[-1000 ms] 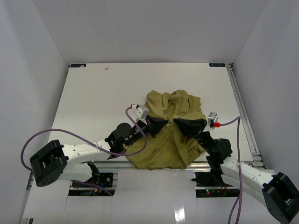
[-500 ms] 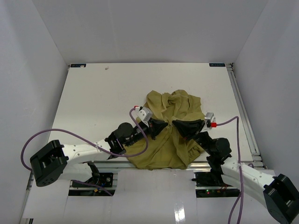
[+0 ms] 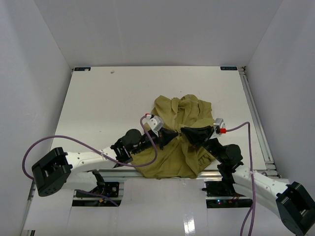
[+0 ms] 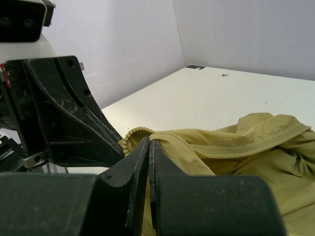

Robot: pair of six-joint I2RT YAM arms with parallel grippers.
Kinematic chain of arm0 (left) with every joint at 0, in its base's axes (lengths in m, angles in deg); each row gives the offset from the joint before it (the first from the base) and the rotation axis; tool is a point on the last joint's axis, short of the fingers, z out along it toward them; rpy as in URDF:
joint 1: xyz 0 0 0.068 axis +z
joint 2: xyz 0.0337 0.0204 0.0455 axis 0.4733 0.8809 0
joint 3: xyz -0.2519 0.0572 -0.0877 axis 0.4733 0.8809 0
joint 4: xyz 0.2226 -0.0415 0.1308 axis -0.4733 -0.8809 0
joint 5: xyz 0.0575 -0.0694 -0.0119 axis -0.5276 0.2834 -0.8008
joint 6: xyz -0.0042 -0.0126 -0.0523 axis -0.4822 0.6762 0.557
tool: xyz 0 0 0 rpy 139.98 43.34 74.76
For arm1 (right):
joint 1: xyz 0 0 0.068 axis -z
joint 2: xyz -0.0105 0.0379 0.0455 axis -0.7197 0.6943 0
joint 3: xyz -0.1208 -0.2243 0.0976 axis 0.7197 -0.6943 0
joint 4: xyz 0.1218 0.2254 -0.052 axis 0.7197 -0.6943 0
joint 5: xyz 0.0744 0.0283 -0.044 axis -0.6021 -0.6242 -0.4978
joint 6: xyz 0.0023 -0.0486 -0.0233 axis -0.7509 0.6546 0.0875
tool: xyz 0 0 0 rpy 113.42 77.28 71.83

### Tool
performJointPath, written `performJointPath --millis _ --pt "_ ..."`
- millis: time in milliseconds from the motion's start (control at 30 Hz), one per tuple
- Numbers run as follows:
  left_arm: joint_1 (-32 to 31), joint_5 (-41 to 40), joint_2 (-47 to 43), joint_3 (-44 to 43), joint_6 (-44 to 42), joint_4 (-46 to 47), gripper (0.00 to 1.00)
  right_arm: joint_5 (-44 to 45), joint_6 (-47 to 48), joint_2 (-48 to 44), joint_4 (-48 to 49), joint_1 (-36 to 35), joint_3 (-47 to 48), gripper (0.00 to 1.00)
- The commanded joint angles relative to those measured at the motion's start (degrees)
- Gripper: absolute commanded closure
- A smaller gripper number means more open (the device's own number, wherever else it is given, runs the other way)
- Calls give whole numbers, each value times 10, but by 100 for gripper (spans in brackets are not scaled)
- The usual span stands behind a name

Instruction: Zip up the jacket

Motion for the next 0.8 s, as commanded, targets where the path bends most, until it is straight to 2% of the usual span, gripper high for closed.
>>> performJointPath --millis 0,300,333,433,467,567,767 --pt "0 15 9 -23 -23 -37 100 14 9 -29 8 0 -53 92" --pt "0 18 15 -37 -22 -43 99 -13 6 -6 7 0 -46 92" --pt "0 20 14 -40 -22 -45 95 -15 4 -1 14 0 -48 92" --pt "0 31 7 -40 -19 -52 60 -19 -4 12 35 0 -59 92" --pt "0 31 5 -38 -19 -50 55 -18 -7 15 43 0 -62 92" --pt "0 21 -10 -24 -17 -41 47 -18 -13 21 58 -1 -76 92" --pt "0 -4 -26 -19 -12 -47 41 -19 -16 17 60 -1 -82 92"
